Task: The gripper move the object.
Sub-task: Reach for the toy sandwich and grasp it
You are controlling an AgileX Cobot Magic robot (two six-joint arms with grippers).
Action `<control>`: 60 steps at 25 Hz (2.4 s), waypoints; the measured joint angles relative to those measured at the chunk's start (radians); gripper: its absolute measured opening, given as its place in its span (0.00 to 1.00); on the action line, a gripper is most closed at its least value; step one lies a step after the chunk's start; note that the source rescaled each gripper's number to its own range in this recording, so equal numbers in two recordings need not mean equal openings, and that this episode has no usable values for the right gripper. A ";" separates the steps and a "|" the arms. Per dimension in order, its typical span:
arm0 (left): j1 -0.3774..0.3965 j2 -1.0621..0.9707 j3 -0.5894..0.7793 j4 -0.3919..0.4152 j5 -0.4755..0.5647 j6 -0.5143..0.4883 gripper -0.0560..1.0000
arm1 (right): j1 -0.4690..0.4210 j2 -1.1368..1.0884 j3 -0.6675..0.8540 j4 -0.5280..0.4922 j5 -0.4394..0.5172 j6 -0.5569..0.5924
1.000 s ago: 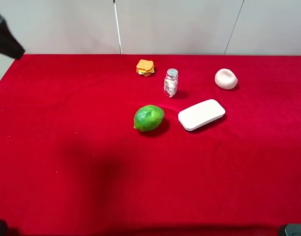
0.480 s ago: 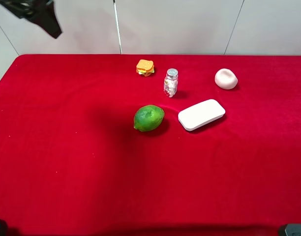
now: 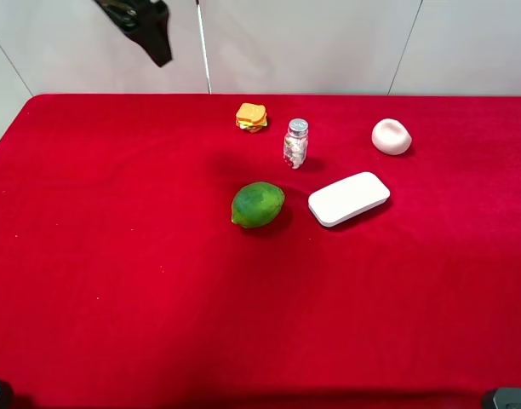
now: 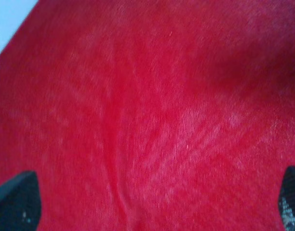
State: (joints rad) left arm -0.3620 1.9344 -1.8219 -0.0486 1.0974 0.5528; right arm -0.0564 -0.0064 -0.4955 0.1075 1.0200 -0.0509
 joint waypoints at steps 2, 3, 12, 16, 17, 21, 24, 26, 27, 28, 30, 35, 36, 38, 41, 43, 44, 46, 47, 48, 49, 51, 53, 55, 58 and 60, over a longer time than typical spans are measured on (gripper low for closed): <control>-0.020 0.051 -0.054 0.000 0.016 0.024 0.96 | 0.000 0.000 0.000 0.000 0.000 0.000; -0.030 0.076 -0.082 0.000 0.026 0.037 0.96 | 0.000 0.000 0.000 0.000 0.000 0.000; -0.099 0.263 -0.295 0.000 0.063 0.160 0.96 | 0.000 0.000 0.000 0.000 0.000 0.000; -0.118 0.315 -0.329 0.000 0.061 0.223 0.95 | 0.000 0.000 0.000 0.000 0.000 0.000; -0.121 0.325 -0.331 0.000 0.057 0.242 0.95 | 0.000 0.000 0.000 0.000 0.000 0.000; -0.129 0.352 -0.334 0.000 0.013 0.327 0.95 | 0.000 0.000 0.000 0.000 0.000 0.000; -0.132 0.372 -0.334 0.000 -0.039 0.394 0.94 | 0.000 0.000 0.000 0.000 0.000 0.000; -0.132 0.387 -0.334 0.000 -0.074 0.422 0.94 | 0.000 0.000 0.000 0.000 0.000 0.000; -0.132 0.395 -0.334 0.000 -0.092 0.433 0.93 | 0.000 0.000 0.000 0.000 0.000 0.000; -0.132 0.405 -0.334 0.000 -0.107 0.445 0.93 | 0.000 0.000 0.000 0.000 0.000 0.000; -0.132 0.421 -0.334 0.000 -0.139 0.463 0.91 | 0.000 0.000 0.000 0.000 0.000 0.000; -0.132 0.458 -0.334 0.000 -0.212 0.478 0.91 | 0.000 0.000 0.000 0.000 0.000 0.000; -0.132 0.465 -0.334 -0.001 -0.228 0.481 0.91 | 0.000 0.000 0.000 0.000 0.000 0.000; -0.133 0.480 -0.334 -0.002 -0.255 0.485 0.91 | 0.000 0.000 0.000 0.000 0.000 0.000; -0.136 0.507 -0.334 -0.003 -0.293 0.490 0.91 | 0.000 0.000 0.000 0.000 0.000 0.000; -0.140 0.524 -0.334 -0.003 -0.314 0.491 0.91 | 0.000 0.000 0.000 0.000 0.000 0.000; -0.142 0.530 -0.334 -0.004 -0.320 0.492 0.91 | 0.000 0.000 0.000 0.000 0.000 0.000; -0.145 0.544 -0.334 -0.015 -0.333 0.493 0.91 | 0.000 0.000 0.000 0.000 0.000 0.000; -0.146 0.546 -0.334 -0.023 -0.341 0.493 0.91 | 0.000 0.000 0.000 0.000 0.000 0.000; -0.146 0.552 -0.334 -0.030 -0.345 0.493 0.91 | 0.000 0.000 0.000 0.000 0.000 0.000; -0.146 0.558 -0.334 -0.034 -0.353 0.493 0.91 | 0.000 0.000 0.000 0.000 0.000 0.000; -0.146 0.568 -0.334 -0.045 -0.366 0.493 0.91 | 0.000 0.000 0.000 0.000 0.000 0.000; -0.146 0.578 -0.334 -0.046 -0.373 0.493 0.91 | 0.000 0.000 0.000 0.000 0.000 0.000; -0.146 0.585 -0.334 -0.049 -0.383 0.493 0.91 | 0.000 0.000 0.000 0.000 0.000 0.000; -0.146 0.593 -0.334 -0.052 -0.402 0.493 0.91 | 0.000 0.000 0.000 0.000 0.000 0.000; -0.146 0.596 -0.334 -0.052 -0.411 0.493 0.91 | 0.000 0.000 0.000 0.000 0.000 0.000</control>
State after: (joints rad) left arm -0.5081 2.5300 -2.1556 -0.1001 0.6864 1.0454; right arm -0.0564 -0.0064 -0.4955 0.1075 1.0200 -0.0509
